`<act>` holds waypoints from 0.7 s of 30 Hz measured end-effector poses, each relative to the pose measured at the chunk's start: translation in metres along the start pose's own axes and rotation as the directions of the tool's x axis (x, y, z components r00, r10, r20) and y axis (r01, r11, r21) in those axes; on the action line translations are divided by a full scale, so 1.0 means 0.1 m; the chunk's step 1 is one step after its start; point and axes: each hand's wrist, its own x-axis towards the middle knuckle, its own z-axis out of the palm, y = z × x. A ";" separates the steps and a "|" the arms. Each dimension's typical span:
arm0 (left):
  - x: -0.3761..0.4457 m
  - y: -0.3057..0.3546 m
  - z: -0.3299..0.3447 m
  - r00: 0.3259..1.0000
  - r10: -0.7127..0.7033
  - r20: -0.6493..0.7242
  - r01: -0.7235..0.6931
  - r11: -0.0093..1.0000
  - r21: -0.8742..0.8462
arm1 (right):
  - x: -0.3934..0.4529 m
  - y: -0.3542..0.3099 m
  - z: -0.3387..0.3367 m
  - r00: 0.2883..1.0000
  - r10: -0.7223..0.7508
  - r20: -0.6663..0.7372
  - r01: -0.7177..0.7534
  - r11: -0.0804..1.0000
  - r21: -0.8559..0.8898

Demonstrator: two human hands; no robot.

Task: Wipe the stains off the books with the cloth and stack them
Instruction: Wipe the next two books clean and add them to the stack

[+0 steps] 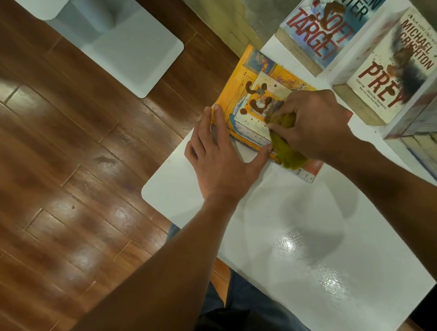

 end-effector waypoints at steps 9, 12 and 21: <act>0.01 -0.02 0.00 1.000 -0.002 0.003 0.002 1.000 -0.001 | 0.00 0.05 0.02 0.997 0.046 -0.060 -0.046 0.999 0.012; 0.01 -0.02 0.00 1.000 0.001 -0.008 -0.001 1.000 0.004 | 0.00 0.05 0.02 0.996 0.057 -0.075 -0.058 0.998 -0.006; 0.01 -0.02 0.01 1.000 -0.004 0.001 0.004 1.000 0.002 | 0.00 -0.05 0.08 1.000 -0.002 -0.014 0.002 1.000 -0.013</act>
